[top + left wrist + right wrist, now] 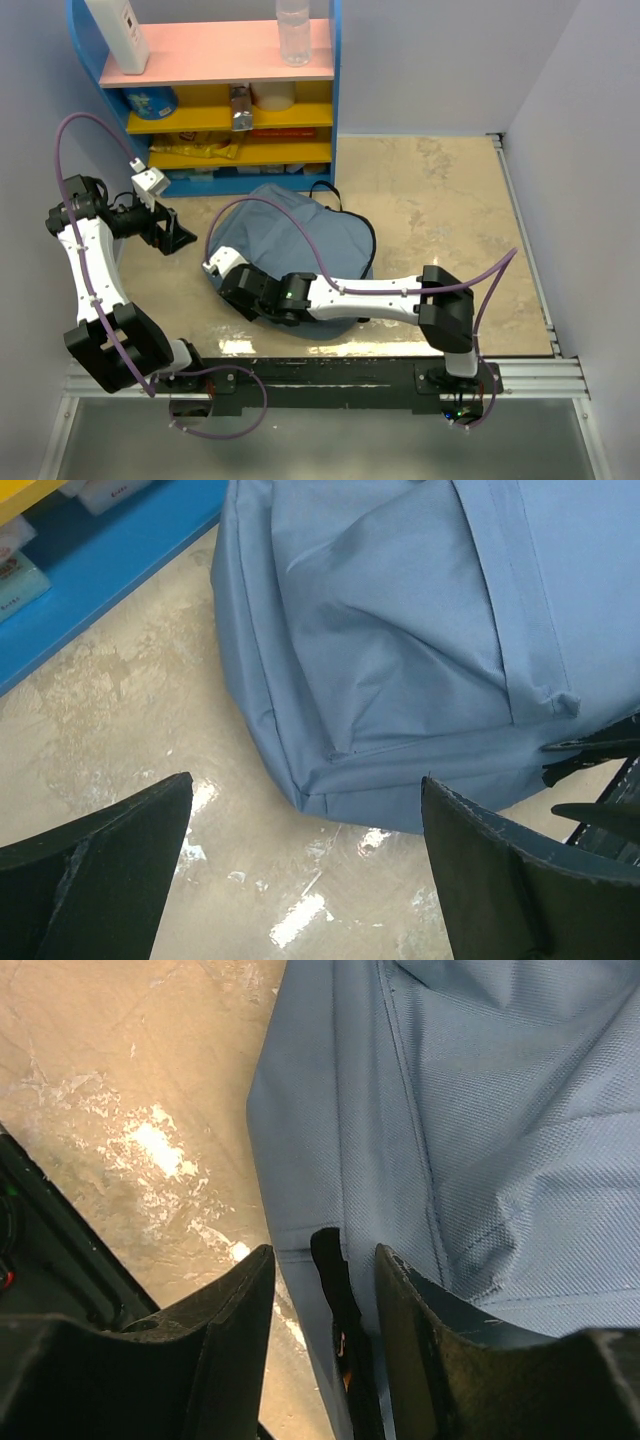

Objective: Pack the student bag
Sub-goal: Zip the student bag at the center of the board.

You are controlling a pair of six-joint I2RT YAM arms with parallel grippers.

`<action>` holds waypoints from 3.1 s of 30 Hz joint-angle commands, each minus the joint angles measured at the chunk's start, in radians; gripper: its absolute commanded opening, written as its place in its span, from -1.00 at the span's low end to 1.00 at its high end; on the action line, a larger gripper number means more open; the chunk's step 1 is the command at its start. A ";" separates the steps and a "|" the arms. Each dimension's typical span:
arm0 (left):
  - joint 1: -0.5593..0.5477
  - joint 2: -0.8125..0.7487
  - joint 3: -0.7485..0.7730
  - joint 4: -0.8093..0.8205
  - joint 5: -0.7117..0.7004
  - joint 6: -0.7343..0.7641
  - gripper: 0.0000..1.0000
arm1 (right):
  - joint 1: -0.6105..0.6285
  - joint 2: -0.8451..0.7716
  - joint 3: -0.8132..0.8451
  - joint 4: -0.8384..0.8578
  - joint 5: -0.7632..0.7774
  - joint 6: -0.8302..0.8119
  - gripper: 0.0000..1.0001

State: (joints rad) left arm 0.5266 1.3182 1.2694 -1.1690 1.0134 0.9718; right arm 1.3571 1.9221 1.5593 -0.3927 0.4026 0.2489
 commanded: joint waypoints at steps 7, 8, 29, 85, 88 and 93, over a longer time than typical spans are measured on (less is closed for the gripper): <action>0.009 -0.023 -0.004 -0.023 0.034 0.059 1.00 | 0.008 0.003 -0.030 0.090 0.035 0.015 -0.49; 0.009 -0.025 -0.004 -0.024 0.034 0.059 1.00 | 0.007 -0.001 -0.031 0.092 0.039 0.015 -0.59; -0.200 -0.128 -0.212 -0.060 -0.012 0.268 1.00 | 0.008 -0.206 -0.180 0.258 0.091 0.112 -1.00; -0.586 -0.376 -0.268 0.033 -0.019 0.347 0.90 | 0.039 -0.449 -0.347 0.431 0.140 0.262 -1.00; -0.586 -0.373 -0.287 -0.087 0.014 0.444 0.92 | 0.039 -0.459 -0.360 0.443 0.142 0.263 -1.00; -0.590 -0.309 -0.352 -0.118 0.048 0.504 0.92 | 0.037 -0.472 -0.370 0.456 0.143 0.268 -1.00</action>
State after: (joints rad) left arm -0.0612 0.9577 0.9596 -1.2266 0.9894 1.4021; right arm 1.3876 1.5375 1.1694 -0.0959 0.5072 0.4919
